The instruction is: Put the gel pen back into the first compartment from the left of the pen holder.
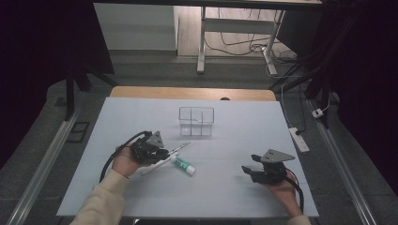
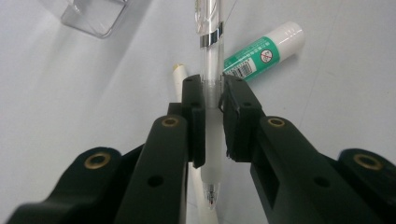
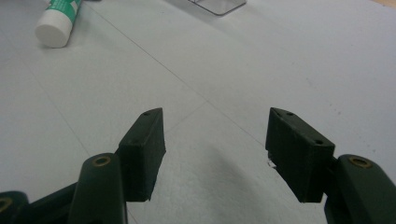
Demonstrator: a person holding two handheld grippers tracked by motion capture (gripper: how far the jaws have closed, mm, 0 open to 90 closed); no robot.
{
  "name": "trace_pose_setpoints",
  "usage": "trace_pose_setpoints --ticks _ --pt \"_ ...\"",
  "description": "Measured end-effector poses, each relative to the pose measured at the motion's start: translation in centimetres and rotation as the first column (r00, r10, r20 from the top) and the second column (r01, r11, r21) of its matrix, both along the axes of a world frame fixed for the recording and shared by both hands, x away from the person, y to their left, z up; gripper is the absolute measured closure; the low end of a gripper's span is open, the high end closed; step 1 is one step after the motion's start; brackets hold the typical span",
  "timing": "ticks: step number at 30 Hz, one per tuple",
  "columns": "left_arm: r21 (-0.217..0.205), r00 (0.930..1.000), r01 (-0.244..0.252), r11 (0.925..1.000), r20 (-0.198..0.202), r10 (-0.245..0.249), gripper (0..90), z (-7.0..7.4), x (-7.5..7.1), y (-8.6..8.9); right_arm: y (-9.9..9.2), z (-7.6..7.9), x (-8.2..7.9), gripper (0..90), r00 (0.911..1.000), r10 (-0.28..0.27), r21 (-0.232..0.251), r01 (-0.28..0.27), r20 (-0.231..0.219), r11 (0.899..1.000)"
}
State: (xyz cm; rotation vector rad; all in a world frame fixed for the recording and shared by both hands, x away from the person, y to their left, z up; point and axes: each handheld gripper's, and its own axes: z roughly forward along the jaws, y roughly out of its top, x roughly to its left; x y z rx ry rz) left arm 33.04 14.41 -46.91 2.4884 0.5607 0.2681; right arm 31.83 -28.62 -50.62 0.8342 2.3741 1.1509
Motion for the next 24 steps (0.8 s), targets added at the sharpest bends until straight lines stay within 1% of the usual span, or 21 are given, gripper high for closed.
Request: trace_pose_setpoints --ticks 3,7,9,12,20,24 --pt "0.005 1.0 0.006 1.0 -0.001 -0.006 79.5 -0.1 0.0 -0.5 0.2 0.0 0.0 36.9 0.9999 0.008 -0.003 -0.008 0.006 1.0" --pt "0.021 0.9995 0.032 0.9993 0.009 -0.032 79.5 -0.2 -0.2 -1.2 0.3 0.0 -0.1 36.9 0.9999 0.012 0.001 -0.012 0.004 1.0" --pt "0.027 0.9993 0.037 0.999 0.01 -0.037 79.5 -0.2 -0.2 -1.6 0.4 0.1 -0.1 36.9 0.9999 0.015 -0.007 -0.015 0.004 1.0" --pt "0.038 0.999 0.043 0.9984 0.012 -0.044 79.5 -0.3 -0.2 -2.0 0.5 0.1 -0.1 36.9 0.9998 0.017 -0.002 -0.017 0.007 1.0" --pt "0.035 0.9981 0.061 0.9976 0.01 -0.061 79.5 -0.2 -0.2 -3.0 1.2 0.3 -0.3 36.9 0.9993 0.034 -0.006 -0.034 0.017 0.999" --pt "0.037 0.9981 0.062 0.9974 0.002 -0.062 79.6 -0.1 -0.1 -3.5 1.9 0.7 -0.7 37.0 0.9978 0.053 -0.003 -0.053 0.04 0.999"
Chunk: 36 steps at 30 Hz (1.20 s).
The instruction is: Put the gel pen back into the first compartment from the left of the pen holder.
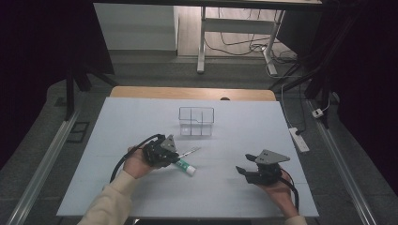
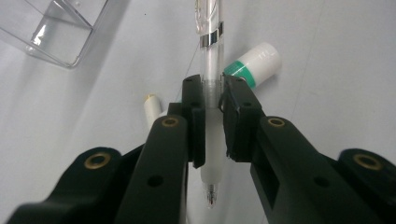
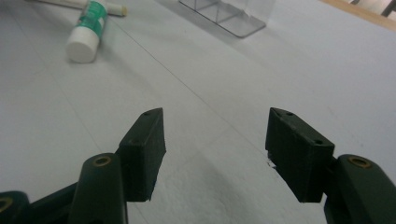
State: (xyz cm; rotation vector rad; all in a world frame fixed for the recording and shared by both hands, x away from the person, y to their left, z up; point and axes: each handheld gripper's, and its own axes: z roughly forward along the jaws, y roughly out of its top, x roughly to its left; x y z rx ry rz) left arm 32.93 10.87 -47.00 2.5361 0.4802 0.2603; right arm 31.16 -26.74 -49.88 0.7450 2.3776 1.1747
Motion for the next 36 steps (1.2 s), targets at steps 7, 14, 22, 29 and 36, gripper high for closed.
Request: trace_pose_setpoints --ticks 7,14,22,29,36 --pt "0.004 0.9998 0.011 0.9999 -0.017 -0.01 79.5 0.1 0.2 -1.2 1.3 0.6 -0.5 37.0 0.9991 0.035 0.009 -0.035 0.024 0.999" --pt "0.005 0.9993 0.022 0.9997 -0.029 -0.022 79.5 0.0 0.4 -2.1 2.5 0.8 -0.7 37.1 0.9975 0.065 0.007 -0.065 0.03 0.998" --pt "0.011 0.9989 0.029 0.9995 -0.036 -0.028 79.5 0.0 0.3 -2.8 3.8 1.3 -1.0 37.5 0.9946 0.088 0.017 -0.089 0.054 0.996" --pt "0.024 0.9985 0.037 0.999 -0.041 -0.036 79.5 -0.2 0.3 -3.4 5.1 1.9 -1.3 37.6 0.99 0.123 0.041 -0.126 0.069 0.991" --pt "0.03 0.9979 0.046 0.9985 -0.047 -0.045 79.5 -0.3 0.3 -3.9 6.6 2.3 -1.0 37.8 0.9847 0.154 0.05 -0.158 0.082 0.986"
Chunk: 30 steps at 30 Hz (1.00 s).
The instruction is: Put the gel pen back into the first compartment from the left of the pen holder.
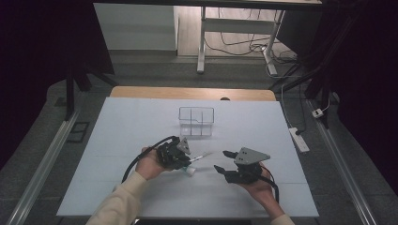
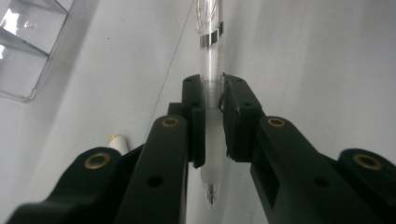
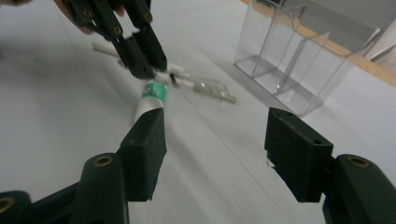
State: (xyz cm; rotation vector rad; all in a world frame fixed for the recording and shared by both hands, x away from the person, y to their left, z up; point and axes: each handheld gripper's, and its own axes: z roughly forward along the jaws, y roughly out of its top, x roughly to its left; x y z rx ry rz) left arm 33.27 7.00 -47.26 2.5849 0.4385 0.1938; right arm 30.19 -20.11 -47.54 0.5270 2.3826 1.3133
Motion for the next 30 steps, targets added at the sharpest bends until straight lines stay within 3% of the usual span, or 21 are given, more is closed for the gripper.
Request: trace_pose_setpoints --ticks 11,18,23,30 --pt "0.008 0.9999 0.01 0.9999 0.002 -0.01 79.5 -0.1 -0.1 -0.8 1.7 0.5 0.3 38.2 0.9996 0.029 -0.029 -0.028 0.008 0.999" --pt "0.014 0.9998 0.02 0.9997 0.001 -0.02 79.5 -0.1 -0.1 -1.2 2.9 0.6 0.7 39.1 0.9981 0.058 -0.08 -0.056 0.021 0.995" --pt "0.015 0.9997 0.026 0.9996 0.001 -0.026 79.5 0.0 -0.2 -1.5 3.8 0.8 0.9 39.7 0.9964 0.078 -0.148 -0.072 0.034 0.986" --pt "0.016 0.9996 0.029 0.9994 0.001 -0.029 79.6 -0.1 -0.2 -1.5 5.0 0.5 1.3 40.3 0.9941 0.102 -0.203 -0.092 0.038 0.975"
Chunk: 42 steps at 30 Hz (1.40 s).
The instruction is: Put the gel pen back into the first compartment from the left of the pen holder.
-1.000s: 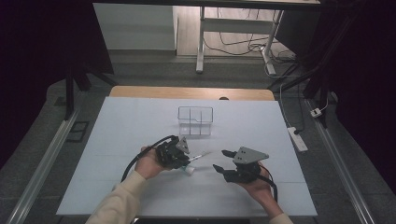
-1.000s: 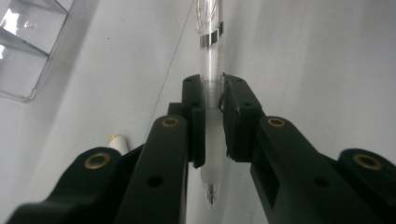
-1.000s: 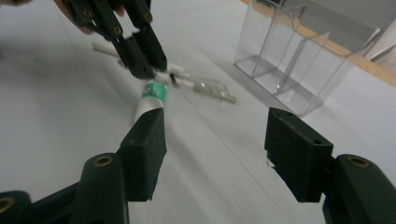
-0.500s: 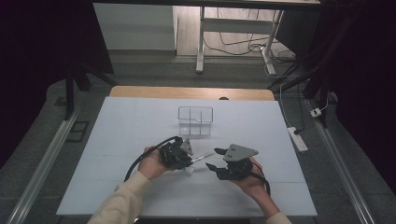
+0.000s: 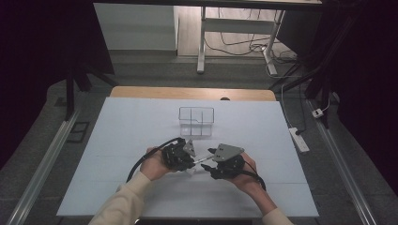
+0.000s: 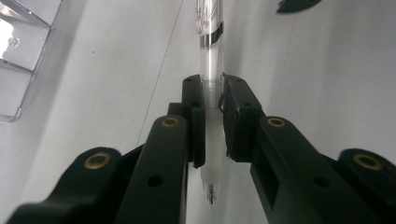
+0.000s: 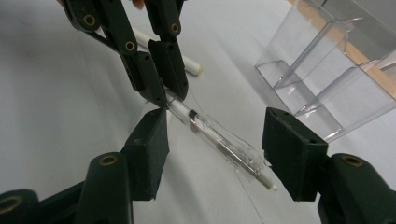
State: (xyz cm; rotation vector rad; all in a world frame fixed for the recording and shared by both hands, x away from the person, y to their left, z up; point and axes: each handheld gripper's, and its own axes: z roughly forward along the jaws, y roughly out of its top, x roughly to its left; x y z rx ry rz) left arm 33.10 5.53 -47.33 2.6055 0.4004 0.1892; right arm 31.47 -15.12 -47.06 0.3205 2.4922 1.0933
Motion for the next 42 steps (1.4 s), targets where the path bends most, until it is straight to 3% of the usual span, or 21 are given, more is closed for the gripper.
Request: trace_pose_setpoints --ticks 8,15,20,25,32,34,36,37,42 --pt "0.003 0.9999 0.015 0.9999 0.002 -0.015 79.5 0.0 -0.2 0.0 0.7 -0.7 0.4 41.2 1.0 0.004 -0.059 -0.004 0.0 0.998" --pt "-0.006 0.999 0.043 0.999 -0.011 -0.044 79.5 0.3 -0.3 0.1 0.8 -1.1 0.5 49.4 0.9999 0.009 -0.117 -0.01 -0.014 0.993" --pt "-0.046 0.997 0.068 0.9966 -0.033 -0.07 79.4 0.8 -0.3 0.5 0.9 -1.6 0.4 55.7 0.9988 0.041 -0.182 -0.045 -0.026 0.982" --pt "-0.085 0.9953 0.083 0.9929 -0.043 -0.087 79.3 1.2 -0.3 0.9 1.3 -2.1 0.1 66.2 0.9955 0.095 -0.242 -0.094 -0.008 0.966" --pt "-0.13 0.9979 0.064 0.9894 0.006 -0.064 77.3 1.5 -0.5 1.2 1.5 -2.3 -0.2 74.2 0.9863 0.165 -0.28 -0.159 -0.001 0.947" --pt "-0.142 0.9985 0.05 0.9886 0.027 -0.047 76.3 1.6 -0.5 1.4 1.4 -2.4 -0.2 74.6 0.9868 0.162 -0.273 -0.156 0.0 0.949" --pt "-0.162 0.9984 0.023 0.9866 0.055 -0.015 67.6 1.7 -0.5 1.6 1.3 -2.3 -0.2 74.7 0.9884 0.152 -0.255 -0.149 -0.007 0.955" --pt "-0.17 0.9982 0.011 0.9854 0.06 -0.001 63.9 1.7 -0.5 1.7 1.2 -2.2 -0.1 74.7 0.9877 0.157 -0.261 -0.152 -0.004 0.953" --pt "-0.244 0.9941 -0.065 0.9677 0.068 0.084 49.7 1.9 -0.4 2.3 0.7 -2.1 0.2 74.7 0.9931 0.116 -0.219 -0.117 -0.016 0.969"
